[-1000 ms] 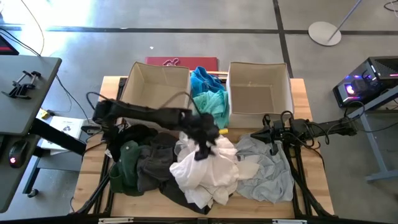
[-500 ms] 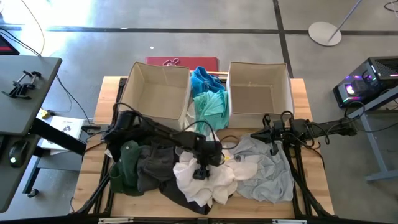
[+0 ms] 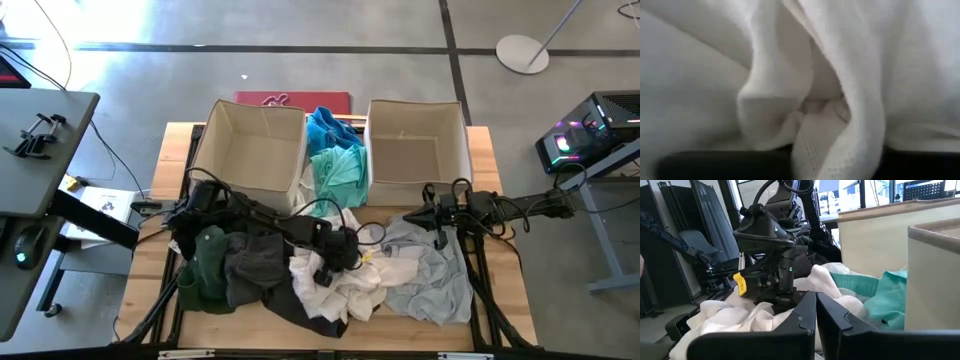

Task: Sort clothes
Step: Put the white shirt into the left laundry organizer

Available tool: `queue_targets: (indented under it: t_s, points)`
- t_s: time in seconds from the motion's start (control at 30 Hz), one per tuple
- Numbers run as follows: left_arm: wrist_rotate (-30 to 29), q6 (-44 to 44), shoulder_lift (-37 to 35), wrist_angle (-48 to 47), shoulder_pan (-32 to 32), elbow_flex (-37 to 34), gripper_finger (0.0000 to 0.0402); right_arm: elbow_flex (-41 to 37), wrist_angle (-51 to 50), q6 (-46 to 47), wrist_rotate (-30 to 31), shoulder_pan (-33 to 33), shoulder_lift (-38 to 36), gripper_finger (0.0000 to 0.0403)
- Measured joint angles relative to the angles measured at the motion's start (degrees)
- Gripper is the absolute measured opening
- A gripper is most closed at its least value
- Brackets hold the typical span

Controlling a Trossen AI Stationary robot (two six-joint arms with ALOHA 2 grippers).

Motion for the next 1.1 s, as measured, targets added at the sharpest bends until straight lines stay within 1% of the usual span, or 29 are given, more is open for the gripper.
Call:
queue_targets:
  t_s: [0.03,0.1,0.23,0.4,0.5,0.57,0.67,0.8,0.97,1.1]
  points:
    - [-0.1,1.3,-0.4,0.2,-0.1,-0.1,0.0018,0.0,0.0,0.0,0.0,0.0,0.0,0.0000]
    - [-2.7,3.4,-1.3,0.9,-0.8,-0.2,0.0019,0.0,0.0,0.0,0.0,0.0,0.0,0.0000]
    - [-12.8,8.1,-5.7,1.4,-2.2,-0.6,0.0010,0.0,0.0,0.0,0.0,0.0,0.0,0.0000]
    - [-28.1,14.8,-15.1,6.6,-2.8,-0.3,0.0006,0.0,0.0,0.0,0.0,0.0,0.0,0.0000]
    - [-34.2,18.7,-20.5,11.3,-3.0,-0.3,0.0006,0.0,0.0,0.0,0.0,0.0,0.0,0.0000]
    - [-36.3,21.2,-24.2,15.2,-2.9,-0.3,0.0006,0.0,0.0,0.0,0.0,0.0,0.0,0.0000]
    - [-37.6,26.6,-28.6,22.4,-2.4,-0.2,0.0007,0.0,0.0,0.0,0.0,0.0,0.0,0.0000]
    - [-39.5,37.9,-32.7,33.5,-1.5,-0.2,0.0007,0.0,0.0,0.0,0.0,0.0,0.0,0.0000]
    - [-40.1,53.1,-37.3,47.0,-0.3,-0.2,0.0007,0.0,0.0,0.0,0.0,0.0,0.0,0.0000]
    - [-43.6,63.1,-40.4,53.8,1.6,-0.1,0.0007,0.0,0.0,0.0,0.0,0.0,0.0,0.0000]
